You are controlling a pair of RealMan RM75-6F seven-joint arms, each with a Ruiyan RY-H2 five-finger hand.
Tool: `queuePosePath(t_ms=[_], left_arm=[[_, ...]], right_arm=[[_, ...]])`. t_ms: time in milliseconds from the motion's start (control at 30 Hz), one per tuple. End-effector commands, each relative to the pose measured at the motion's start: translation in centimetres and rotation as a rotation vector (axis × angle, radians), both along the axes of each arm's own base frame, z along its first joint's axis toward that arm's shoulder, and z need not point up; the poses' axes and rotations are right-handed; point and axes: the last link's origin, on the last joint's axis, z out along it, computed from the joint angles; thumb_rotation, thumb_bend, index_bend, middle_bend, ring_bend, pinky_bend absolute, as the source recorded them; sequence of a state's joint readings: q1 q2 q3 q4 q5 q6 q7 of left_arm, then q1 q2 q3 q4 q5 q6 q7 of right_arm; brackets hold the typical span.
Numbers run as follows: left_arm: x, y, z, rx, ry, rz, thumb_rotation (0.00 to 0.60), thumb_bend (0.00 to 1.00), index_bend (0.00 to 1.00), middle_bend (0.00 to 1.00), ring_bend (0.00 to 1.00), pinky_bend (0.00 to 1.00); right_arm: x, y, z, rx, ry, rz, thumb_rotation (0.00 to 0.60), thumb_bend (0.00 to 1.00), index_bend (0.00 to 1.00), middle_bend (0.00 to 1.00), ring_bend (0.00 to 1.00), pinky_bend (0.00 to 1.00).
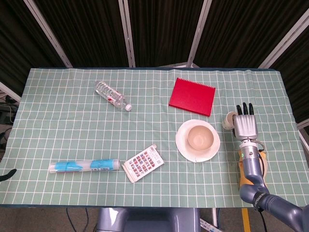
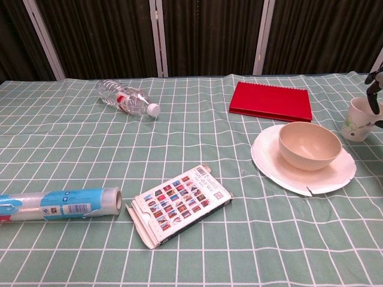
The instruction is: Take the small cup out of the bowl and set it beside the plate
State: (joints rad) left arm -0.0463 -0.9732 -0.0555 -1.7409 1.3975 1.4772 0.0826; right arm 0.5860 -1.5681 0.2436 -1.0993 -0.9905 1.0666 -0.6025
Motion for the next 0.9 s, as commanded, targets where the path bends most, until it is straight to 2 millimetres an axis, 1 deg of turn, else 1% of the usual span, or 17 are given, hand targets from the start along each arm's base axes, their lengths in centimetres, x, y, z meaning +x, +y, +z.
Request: queuePosePath(t_ms=[33, 67, 133, 200, 267, 367, 433, 533, 633, 667, 733, 767, 833, 900], left_arm=[[0.0, 0.0, 0.0, 0.000, 0.000, -0.001, 0.600, 0.00, 0.00, 0.00, 0.00, 0.00], [0.0, 0.0, 0.0, 0.000, 0.000, -0.001, 0.600, 0.00, 0.00, 0.00, 0.00, 0.00], [0.0, 0.0, 0.0, 0.001, -0.001, 0.000, 0.600, 0.00, 0.00, 0.00, 0.00, 0.00], [0.0, 0.0, 0.0, 0.001, 0.000, 0.000, 0.600, 0.00, 0.00, 0.00, 0.00, 0.00], [0.0, 0.0, 0.0, 0.003, -0.002, -0.001, 0.600, 0.00, 0.00, 0.00, 0.00, 0.00], [0.0, 0.0, 0.1, 0.004, -0.002, -0.002, 0.600, 0.00, 0.00, 0.00, 0.00, 0.00], [0.0, 0.0, 0.1, 0.005, -0.003, -0.005, 0.600, 0.00, 0.00, 0.00, 0.00, 0.00], [0.1, -0.1, 0.1, 0.008, -0.005, -0.008, 0.600, 0.00, 0.00, 0.00, 0.00, 0.00], [0.1, -0.1, 0.2, 0.008, -0.004, -0.008, 0.600, 0.00, 0.00, 0.00, 0.00, 0.00], [0.1, -0.1, 0.1, 0.006, -0.002, -0.009, 0.600, 0.00, 0.00, 0.00, 0.00, 0.00], [0.1, -0.1, 0.1, 0.005, 0.003, -0.011, 0.600, 0.00, 0.00, 0.00, 0.00, 0.00], [0.1, -0.2, 0.0, 0.005, 0.003, -0.011, 0.600, 0.00, 0.00, 0.00, 0.00, 0.00], [0.1, -0.1, -0.1, 0.004, 0.004, -0.012, 0.600, 0.00, 0.00, 0.00, 0.00, 0.00], [0.1, -0.1, -0.2, 0.002, 0.006, -0.013, 0.600, 0.00, 0.00, 0.00, 0.00, 0.00]], right_arm=[[-0.1, 0.1, 0.0, 0.000, -0.001, -0.002, 0.600, 0.19, 0.59, 0.07, 0.00, 0.00], [0.0, 0.2, 0.0, 0.002, 0.000, 0.000, 0.600, 0.18, 0.57, 0.06, 0.00, 0.00], [0.2, 0.3, 0.2, 0.002, -0.003, 0.005, 0.600, 0.17, 0.47, 0.02, 0.00, 0.00], [0.6, 0.4, 0.4, -0.003, -0.013, 0.015, 0.600, 0.17, 0.36, 0.00, 0.00, 0.00], [1.9, 0.8, 1.6, -0.037, -0.023, 0.069, 0.600, 0.17, 0.23, 0.00, 0.00, 0.00], [2.6, 1.4, 2.4, -0.050, -0.038, 0.095, 0.600, 0.16, 0.07, 0.00, 0.00, 0.00], [3.4, 2.3, 3.5, -0.075, -0.066, 0.123, 0.600, 0.15, 0.02, 0.00, 0.00, 0.00], [3.7, 4.0, 4.5, -0.081, -0.102, 0.140, 0.600, 0.15, 0.00, 0.00, 0.00, 0.00], [3.7, 6.6, 5.3, -0.080, -0.192, 0.166, 0.600, 0.15, 0.00, 0.00, 0.00, 0.00], [3.4, 7.9, 5.5, -0.073, -0.226, 0.182, 0.600, 0.15, 0.00, 0.00, 0.00, 0.00], [2.8, 10.0, 5.7, -0.058, -0.254, 0.213, 0.600, 0.15, 0.00, 0.00, 0.00, 0.00], [2.3, 11.4, 5.8, -0.048, -0.269, 0.225, 0.600, 0.15, 0.00, 0.00, 0.00, 0.00], [1.6, 13.2, 6.0, -0.036, -0.287, 0.250, 0.600, 0.15, 0.00, 0.00, 0.00, 0.00], [1.0, 14.5, 6.2, -0.031, -0.292, 0.266, 0.600, 0.15, 0.00, 0.00, 0.00, 0.00]])
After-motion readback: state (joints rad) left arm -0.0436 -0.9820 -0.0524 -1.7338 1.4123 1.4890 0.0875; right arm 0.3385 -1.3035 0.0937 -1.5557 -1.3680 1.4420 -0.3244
